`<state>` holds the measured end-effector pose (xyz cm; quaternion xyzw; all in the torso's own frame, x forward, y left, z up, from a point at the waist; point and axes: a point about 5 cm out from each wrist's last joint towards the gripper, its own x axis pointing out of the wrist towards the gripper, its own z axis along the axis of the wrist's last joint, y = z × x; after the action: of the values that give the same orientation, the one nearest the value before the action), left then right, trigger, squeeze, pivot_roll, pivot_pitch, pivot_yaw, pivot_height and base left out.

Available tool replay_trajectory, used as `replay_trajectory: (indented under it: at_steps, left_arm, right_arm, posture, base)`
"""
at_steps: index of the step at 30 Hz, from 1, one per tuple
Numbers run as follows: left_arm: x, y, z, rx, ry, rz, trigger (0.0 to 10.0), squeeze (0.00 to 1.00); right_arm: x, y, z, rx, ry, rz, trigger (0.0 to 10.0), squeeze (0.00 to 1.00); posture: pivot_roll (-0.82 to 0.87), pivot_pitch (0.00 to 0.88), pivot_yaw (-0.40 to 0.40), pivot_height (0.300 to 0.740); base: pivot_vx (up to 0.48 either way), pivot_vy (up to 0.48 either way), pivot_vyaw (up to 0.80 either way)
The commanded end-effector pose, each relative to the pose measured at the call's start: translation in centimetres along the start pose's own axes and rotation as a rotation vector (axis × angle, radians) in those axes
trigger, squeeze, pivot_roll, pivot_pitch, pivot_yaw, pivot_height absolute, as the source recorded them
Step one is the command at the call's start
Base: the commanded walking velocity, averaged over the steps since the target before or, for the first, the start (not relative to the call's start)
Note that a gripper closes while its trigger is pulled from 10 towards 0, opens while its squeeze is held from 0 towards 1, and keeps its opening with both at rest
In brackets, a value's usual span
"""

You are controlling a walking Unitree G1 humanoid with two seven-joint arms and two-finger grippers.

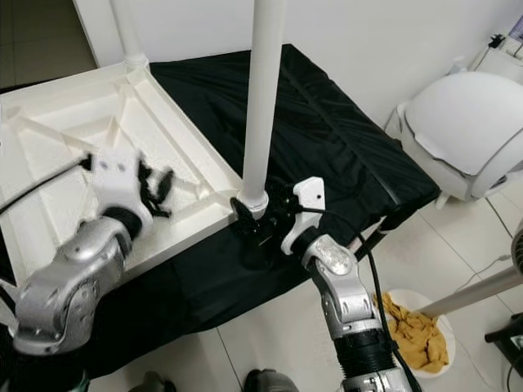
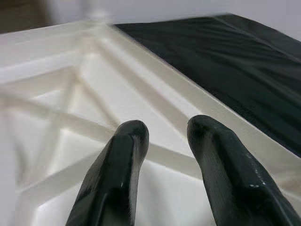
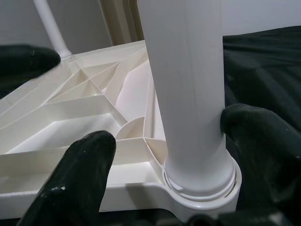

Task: Building children table

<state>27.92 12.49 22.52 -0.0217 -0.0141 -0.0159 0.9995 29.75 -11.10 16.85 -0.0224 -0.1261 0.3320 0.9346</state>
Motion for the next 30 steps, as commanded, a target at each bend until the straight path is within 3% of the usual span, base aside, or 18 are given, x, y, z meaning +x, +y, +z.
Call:
replay_trajectory:
  at_steps: [1,2,7,13,16,17,21,30]
  left_arm:
    - [0.2,0.7,-0.8,-0.002,0.040,0.098,10.0,0.00]
    - [0.2,0.7,-1.0,-0.043,0.056,0.160,10.0,0.00]
    - [0.1,0.5,-1.2,-0.108,0.054,0.228,10.0,0.00]
    - [0.3,0.6,-1.7,-0.120,0.058,0.266,10.0,0.00]
    - [0.5,1.1,-2.5,-0.131,0.034,0.330,10.0,0.00]
    - [0.6,1.3,-2.8,-0.182,-0.020,0.349,10.0,0.00]
    - [1.1,1.3,-3.6,-0.217,-0.027,0.343,10.0,0.00]
    - [1.5,1.3,-3.0,-0.124,-0.111,0.313,10.0,0.00]
  right_arm:
    - [0.7,0.0,1.3,-0.010,-0.050,0.016,10.0,0.00]
    - [0.9,-0.2,1.9,-0.016,-0.067,0.013,10.0,0.00]
    - [1.0,-0.7,2.8,-0.025,-0.085,0.012,10.0,0.00]
    - [1.0,-0.9,3.2,-0.026,-0.093,0.015,10.0,0.00]
    - [1.1,-0.8,4.0,-0.024,-0.118,0.026,10.0,0.00]
    - [1.1,-0.7,4.6,-0.027,-0.135,0.037,10.0,0.00]
    - [1.1,-0.6,5.0,-0.038,-0.142,0.040,10.0,0.00]
    - [0.8,-0.5,4.7,-0.036,-0.128,0.035,10.0,0.00]
  posture:
    - [0.01,0.131,-0.054,0.740]
    - [0.00,0.132,-0.053,0.740]
    - [0.00,0.134,-0.054,0.740]
    - [0.00,0.134,-0.055,0.740]
    - [0.00,0.134,-0.052,0.740]
    - [0.00,0.133,-0.050,0.740]
    - [-0.01,0.132,-0.047,0.740]
    - [-0.01,0.126,-0.037,0.740]
  base:
    - [0.000,0.000,0.00]
    - [0.000,0.000,0.00]
    - [0.000,0.000,0.00]
    - [0.000,0.000,0.00]
    - [0.000,0.000,0.00]
    - [0.000,0.000,0.00]
    - [0.000,0.000,0.00]
    - [0.000,0.000,0.00]
